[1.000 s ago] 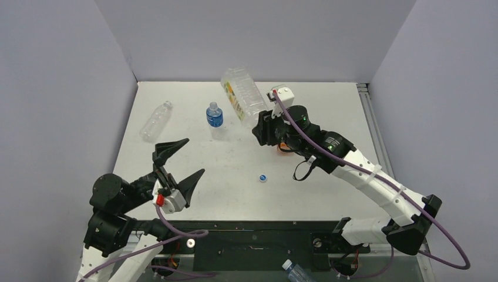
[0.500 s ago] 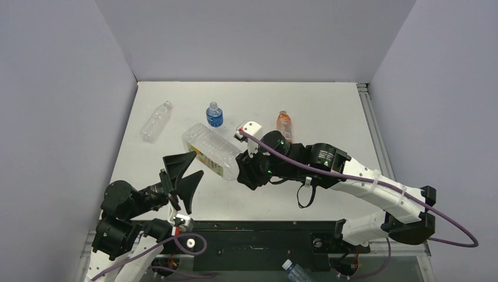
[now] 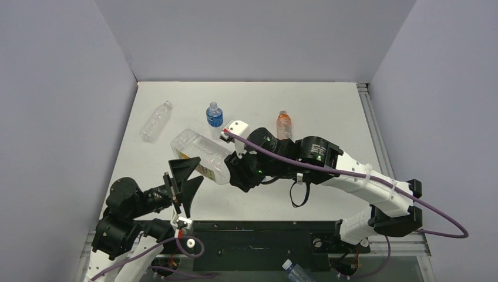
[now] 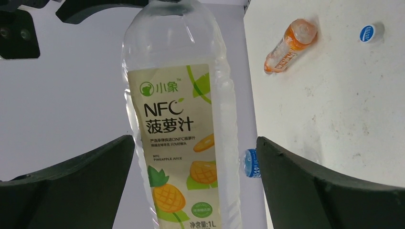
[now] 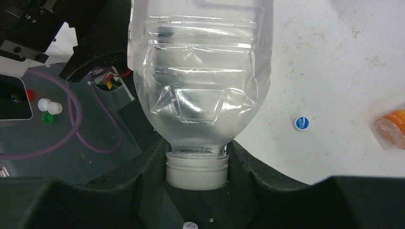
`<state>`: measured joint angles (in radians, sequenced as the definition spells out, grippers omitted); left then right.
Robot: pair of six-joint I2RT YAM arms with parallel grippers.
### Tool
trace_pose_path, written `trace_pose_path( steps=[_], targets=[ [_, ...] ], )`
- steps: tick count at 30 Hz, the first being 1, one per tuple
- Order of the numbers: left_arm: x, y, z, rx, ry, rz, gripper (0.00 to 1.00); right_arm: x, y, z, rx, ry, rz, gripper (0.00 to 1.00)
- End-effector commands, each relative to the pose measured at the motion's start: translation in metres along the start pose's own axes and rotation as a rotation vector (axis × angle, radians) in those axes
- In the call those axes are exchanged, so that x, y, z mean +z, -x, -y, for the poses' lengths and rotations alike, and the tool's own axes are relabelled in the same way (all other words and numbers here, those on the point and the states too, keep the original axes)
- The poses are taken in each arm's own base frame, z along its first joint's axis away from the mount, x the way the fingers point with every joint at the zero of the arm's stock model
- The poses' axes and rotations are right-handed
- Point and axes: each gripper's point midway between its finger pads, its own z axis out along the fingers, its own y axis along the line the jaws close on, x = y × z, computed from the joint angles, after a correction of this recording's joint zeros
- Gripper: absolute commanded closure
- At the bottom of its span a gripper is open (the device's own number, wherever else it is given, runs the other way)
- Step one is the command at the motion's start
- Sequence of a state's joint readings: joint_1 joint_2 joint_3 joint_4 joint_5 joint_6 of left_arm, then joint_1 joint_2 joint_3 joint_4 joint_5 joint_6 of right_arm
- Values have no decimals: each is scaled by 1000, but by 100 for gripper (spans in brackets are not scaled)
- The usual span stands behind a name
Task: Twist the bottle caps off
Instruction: Unscrew the bottle cap from the plastic bottle.
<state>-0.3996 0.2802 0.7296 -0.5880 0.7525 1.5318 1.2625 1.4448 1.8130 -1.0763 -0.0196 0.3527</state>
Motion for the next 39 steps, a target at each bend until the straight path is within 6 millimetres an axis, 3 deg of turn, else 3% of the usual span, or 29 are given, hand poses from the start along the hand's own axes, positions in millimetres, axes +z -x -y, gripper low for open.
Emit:
trace_pose_path(
  steps=[1, 5, 13, 23, 26, 30, 34, 37, 39],
  targets=[
    [2, -3, -22, 24, 74, -2, 3, -2, 10, -7, -29, 3, 6, 100],
    [2, -8, -24, 11, 87, -25, 3, 2, 11, -11, -37, 18, -12, 100],
    [3, -12, -7, -54, 31, -42, 3, 7, 21, -24, -79, 39, -37, 100],
    [6, -29, -8, -129, -8, -111, 2, 12, 25, -34, -84, 58, -36, 100],
    [5, -34, -9, -144, -16, -136, 17, 11, 28, -36, -70, 65, -27, 100],
    [5, -37, -16, -160, 37, -148, 52, 4, 47, -34, -26, 67, 32, 100],
    [4, -37, -20, -196, 72, -152, 61, -6, 67, -24, 27, 45, 105, 78],
    [3, -42, -38, -303, 148, -167, 66, -23, 89, -8, 58, -19, 204, 35],
    [2, -45, -54, -418, 231, -172, 72, -41, 108, 2, 84, -53, 296, 24]
  ],
)
